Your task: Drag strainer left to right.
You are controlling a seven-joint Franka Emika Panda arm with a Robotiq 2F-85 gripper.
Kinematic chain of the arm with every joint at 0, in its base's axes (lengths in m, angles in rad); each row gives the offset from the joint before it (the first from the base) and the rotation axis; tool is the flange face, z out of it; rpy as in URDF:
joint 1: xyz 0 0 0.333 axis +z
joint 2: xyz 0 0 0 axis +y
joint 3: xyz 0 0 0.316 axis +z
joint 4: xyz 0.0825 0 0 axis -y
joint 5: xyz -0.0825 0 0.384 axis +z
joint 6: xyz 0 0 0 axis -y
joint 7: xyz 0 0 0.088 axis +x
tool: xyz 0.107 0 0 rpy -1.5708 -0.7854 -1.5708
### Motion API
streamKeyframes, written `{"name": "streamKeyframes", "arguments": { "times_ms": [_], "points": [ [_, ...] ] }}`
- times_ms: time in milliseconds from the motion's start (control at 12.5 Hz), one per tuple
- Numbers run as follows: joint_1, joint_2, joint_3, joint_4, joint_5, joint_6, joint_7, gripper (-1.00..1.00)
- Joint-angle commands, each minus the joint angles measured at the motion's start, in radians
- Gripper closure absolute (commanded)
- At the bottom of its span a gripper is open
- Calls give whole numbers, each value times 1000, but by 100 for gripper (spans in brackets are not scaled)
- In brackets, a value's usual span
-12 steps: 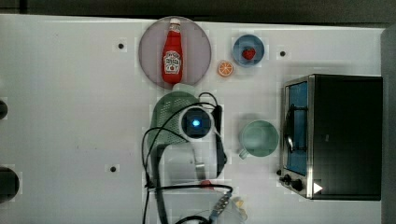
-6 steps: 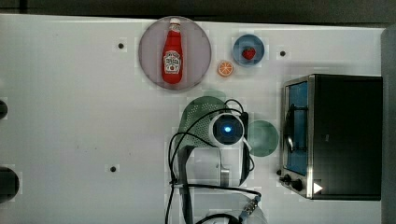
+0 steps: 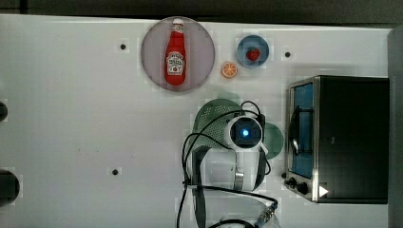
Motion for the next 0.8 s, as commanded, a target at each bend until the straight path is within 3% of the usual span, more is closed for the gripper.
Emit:
{"name": "streamKeyframes", "arguments": {
  "times_ms": [80,400,800],
  "points": [
    [-10,-40,36,33,-12,-13,-160,-100],
    [-10,-205,113,68,-9,-259,-263,-100],
    [-9,-439,175,229,43,-725,-418,-100]
  ]
}}
